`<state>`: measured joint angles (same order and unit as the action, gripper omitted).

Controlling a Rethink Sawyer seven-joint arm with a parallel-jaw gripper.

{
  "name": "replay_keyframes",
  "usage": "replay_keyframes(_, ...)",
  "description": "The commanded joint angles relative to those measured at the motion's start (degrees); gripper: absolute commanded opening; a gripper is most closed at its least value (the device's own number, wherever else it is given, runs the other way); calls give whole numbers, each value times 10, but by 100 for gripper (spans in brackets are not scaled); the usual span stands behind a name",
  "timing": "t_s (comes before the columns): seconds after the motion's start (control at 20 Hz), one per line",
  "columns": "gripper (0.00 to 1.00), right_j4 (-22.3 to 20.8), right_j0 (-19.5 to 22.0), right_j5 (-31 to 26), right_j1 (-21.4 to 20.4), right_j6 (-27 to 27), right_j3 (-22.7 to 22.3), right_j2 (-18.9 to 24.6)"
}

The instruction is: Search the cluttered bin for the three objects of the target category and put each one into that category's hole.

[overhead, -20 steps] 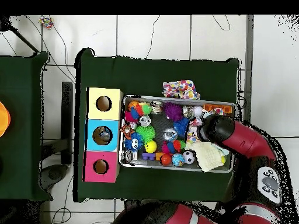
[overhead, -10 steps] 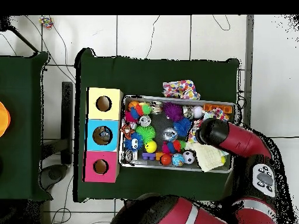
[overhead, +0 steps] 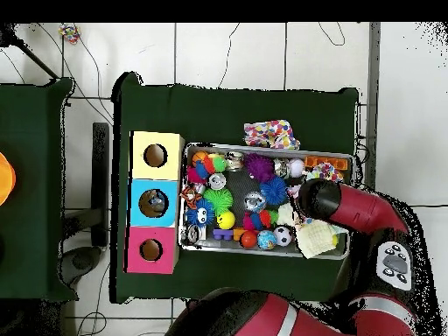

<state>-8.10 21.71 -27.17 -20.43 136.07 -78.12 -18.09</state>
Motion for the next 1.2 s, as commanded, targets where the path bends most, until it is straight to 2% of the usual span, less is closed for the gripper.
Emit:
replay_keyframes(0.05,100,-47,19,18,35,-51,9,57)
replay_keyframes(0.25,100,-31,44,-3,22,-55,-10,89)
replay_keyframes(0.45,100,-26,77,-17,-11,-86,-31,125)
replay_keyframes(0.65,100,-16,96,-87,-53,-114,-24,148)
replay_keyframes(0.85,100,-7,99,-141,-73,-103,-10,160)
replay_keyframes(1.05,100,-2,105,-144,-73,-79,-6,169)
replay_keyframes(1.2,100,17,117,-134,-83,-54,-37,186)
